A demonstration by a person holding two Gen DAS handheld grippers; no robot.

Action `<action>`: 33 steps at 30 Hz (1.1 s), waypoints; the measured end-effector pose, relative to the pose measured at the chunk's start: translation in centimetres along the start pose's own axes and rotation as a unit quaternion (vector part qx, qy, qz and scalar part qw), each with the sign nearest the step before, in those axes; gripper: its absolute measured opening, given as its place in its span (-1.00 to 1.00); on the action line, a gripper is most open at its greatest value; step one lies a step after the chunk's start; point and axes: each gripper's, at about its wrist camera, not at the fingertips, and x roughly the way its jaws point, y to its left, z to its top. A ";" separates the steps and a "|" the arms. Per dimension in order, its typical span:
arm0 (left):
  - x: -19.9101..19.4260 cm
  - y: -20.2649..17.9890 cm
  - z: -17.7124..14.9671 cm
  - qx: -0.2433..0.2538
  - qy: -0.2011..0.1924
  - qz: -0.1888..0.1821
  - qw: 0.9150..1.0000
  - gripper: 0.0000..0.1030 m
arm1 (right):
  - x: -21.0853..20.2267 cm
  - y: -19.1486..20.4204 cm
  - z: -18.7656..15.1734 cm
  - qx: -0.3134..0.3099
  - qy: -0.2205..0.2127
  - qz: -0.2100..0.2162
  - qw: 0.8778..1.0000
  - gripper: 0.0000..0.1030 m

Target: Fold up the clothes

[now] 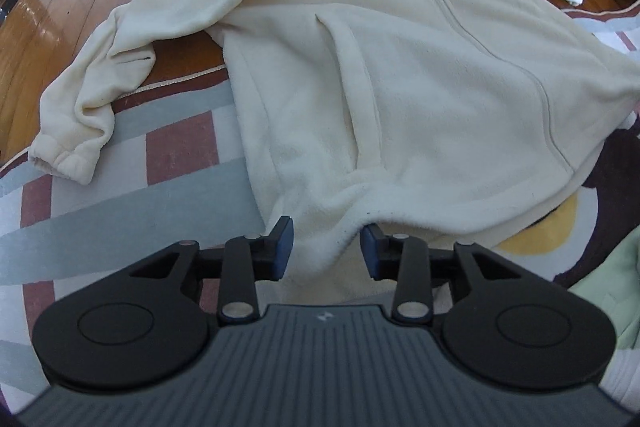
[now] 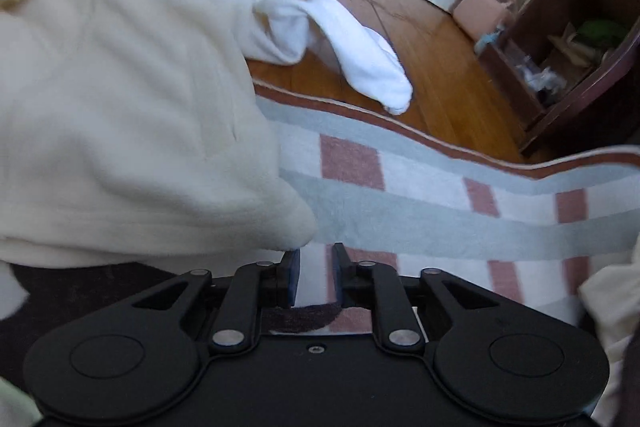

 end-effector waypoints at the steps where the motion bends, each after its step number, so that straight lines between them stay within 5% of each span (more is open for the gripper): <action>1: -0.2 0.0 -0.2 0.005 0.000 0.002 1.000 -0.28 | 0.6 -0.2 -0.8 -0.001 0.008 0.007 1.000 -0.49; 5: -0.4 0.6 -1.2 0.028 0.018 0.009 0.999 -0.05 | 0.3 -0.7 -2.6 -0.004 -0.009 0.046 0.999 -0.25; 10: 1.1 1.1 -2.2 0.044 0.073 0.020 0.996 -0.12 | 1.0 -1.9 -2.8 0.054 -0.019 0.093 0.994 -0.25; 13: 1.6 1.8 -1.6 0.017 0.074 0.002 0.997 -0.12 | 1.6 -1.9 -2.7 0.063 -0.027 0.092 0.993 -0.24; 17: 3.1 3.1 -0.6 -0.027 0.069 0.041 0.996 -0.11 | 2.1 -2.0 -2.6 0.073 -0.037 0.084 0.993 -0.24; 19: 3.2 3.4 -0.5 -0.026 0.057 0.055 0.997 -0.15 | 2.2 -2.4 -2.5 0.102 -0.036 0.098 0.989 -0.24; 21: 2.1 3.9 -0.5 -0.046 0.032 0.044 0.997 -0.86 | 1.8 -2.9 -2.4 0.144 -0.038 0.132 0.980 -0.24; 24: -3.5 3.9 -0.1 -0.075 -0.090 0.061 0.991 -0.86 | 1.5 -2.9 -2.4 0.172 -0.038 0.159 0.971 -0.24; 27: -9.2 4.4 -0.5 -0.131 -0.190 0.101 0.968 -0.86 | 1.4 -2.2 -2.6 0.160 -0.034 0.158 0.974 -0.24; 29: -9.2 5.4 -1.1 -0.173 -0.174 0.099 0.965 -0.86 | 1.3 -1.7 -2.7 0.153 -0.031 0.157 0.975 -0.24; 33: -6.0 6.0 -2.0 -0.172 -0.106 0.102 0.974 -0.86 | 1.2 -0.6 -3.0 0.137 -0.026 0.156 0.978 -0.24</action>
